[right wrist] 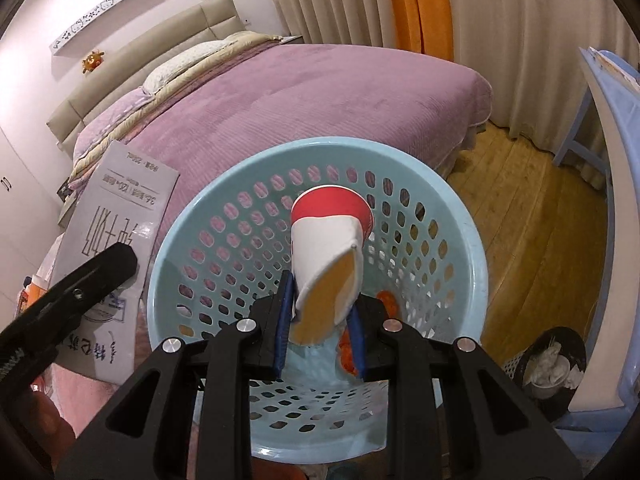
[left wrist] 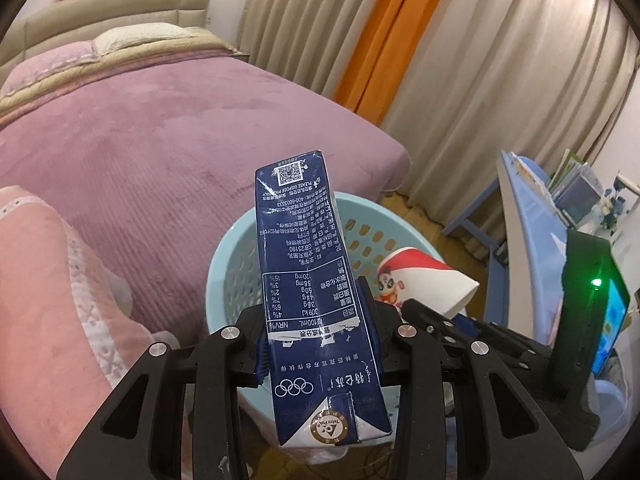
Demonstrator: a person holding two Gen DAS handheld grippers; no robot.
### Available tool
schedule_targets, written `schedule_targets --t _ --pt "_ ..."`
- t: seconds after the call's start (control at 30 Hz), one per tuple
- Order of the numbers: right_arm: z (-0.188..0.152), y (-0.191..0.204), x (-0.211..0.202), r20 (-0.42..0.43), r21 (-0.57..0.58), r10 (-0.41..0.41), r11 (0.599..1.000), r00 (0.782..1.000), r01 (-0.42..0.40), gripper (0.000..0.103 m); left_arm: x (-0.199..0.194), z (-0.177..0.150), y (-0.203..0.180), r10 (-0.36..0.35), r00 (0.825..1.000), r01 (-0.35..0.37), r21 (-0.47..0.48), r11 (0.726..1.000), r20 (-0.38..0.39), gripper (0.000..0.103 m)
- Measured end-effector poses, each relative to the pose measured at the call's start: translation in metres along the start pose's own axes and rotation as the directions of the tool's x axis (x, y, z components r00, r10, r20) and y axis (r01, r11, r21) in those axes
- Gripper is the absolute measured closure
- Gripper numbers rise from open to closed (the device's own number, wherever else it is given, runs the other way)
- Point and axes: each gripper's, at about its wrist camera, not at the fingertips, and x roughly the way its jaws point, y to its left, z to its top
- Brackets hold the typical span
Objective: Collect trash
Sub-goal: 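Carry the paper cup with the right tool while the left tool carries the blue carton to the basket, then open both tools to drop the cup and carton into the basket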
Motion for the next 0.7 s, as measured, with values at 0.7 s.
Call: schedule_targets --t 0.7 --pt "0.003 0.042 -0.049 0.087 -0.064 0.095 0.994 0.992 -0.09 0.057 -0.122 -0.002 0.025 0.087 0.969 -0.083 -0.027 0.996 0.231 0.033"
